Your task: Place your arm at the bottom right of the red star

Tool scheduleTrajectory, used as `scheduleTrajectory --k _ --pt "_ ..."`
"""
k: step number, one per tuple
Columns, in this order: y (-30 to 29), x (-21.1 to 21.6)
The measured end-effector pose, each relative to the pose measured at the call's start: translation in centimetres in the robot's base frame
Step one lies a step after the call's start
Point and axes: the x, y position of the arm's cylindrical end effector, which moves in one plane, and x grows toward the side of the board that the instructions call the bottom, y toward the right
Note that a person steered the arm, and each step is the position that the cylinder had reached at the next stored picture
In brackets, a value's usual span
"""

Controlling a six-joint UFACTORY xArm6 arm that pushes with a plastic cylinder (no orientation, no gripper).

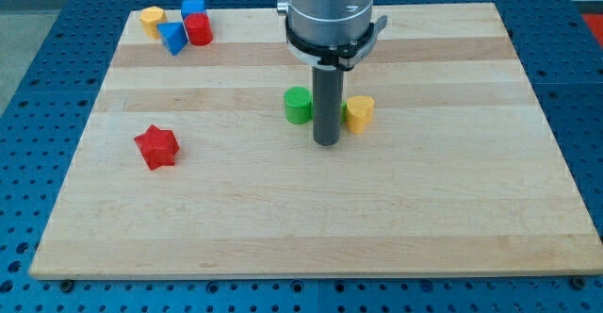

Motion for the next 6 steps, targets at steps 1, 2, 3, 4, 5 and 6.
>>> scheduleTrajectory --k 1,2,3,4,5,6 --pt "0.0 0.0" --pt "0.0 2.1" --pt "-0.2 5.2" --pt "-2.3 6.5" --pt "-5.5 8.1" --pt "-8.1 9.7"
